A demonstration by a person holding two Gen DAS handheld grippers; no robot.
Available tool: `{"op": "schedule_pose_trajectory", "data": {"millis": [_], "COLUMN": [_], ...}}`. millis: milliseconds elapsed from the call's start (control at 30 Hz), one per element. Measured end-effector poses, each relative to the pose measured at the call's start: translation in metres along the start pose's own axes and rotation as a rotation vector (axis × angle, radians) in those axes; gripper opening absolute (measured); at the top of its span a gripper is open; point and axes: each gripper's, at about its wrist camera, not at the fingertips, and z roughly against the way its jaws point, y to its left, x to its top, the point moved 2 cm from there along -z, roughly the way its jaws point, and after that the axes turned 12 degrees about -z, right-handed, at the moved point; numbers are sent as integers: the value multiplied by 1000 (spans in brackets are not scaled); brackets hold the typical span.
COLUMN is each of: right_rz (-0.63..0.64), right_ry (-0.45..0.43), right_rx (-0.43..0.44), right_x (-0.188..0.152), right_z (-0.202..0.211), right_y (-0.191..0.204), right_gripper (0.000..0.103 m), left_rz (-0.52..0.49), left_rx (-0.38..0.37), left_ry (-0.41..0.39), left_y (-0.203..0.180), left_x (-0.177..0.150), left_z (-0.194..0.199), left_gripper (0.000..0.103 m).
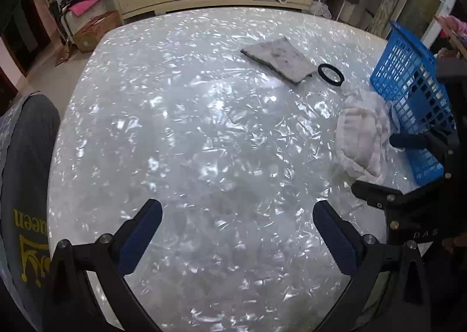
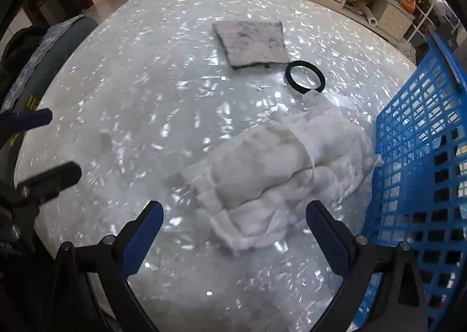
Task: Organize soft objects
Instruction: 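Grasp the folded white towel with the right gripper and lift it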
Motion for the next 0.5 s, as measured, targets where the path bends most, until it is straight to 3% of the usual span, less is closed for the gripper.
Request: {"op": "schedule_pose_trajectory", "data": {"millis": [500], "right_rz": [-29], "right_ry": [26], "right_rx": [6], "right_x": [5], "right_z": [-31], "right_y": [-8], "right_gripper": [95], "left_rz": [-28], "left_rx": [-27], "left_ry": [4], "left_y": [-12], "left_x": [15], "left_z": [-16], "left_gripper": [102]}}
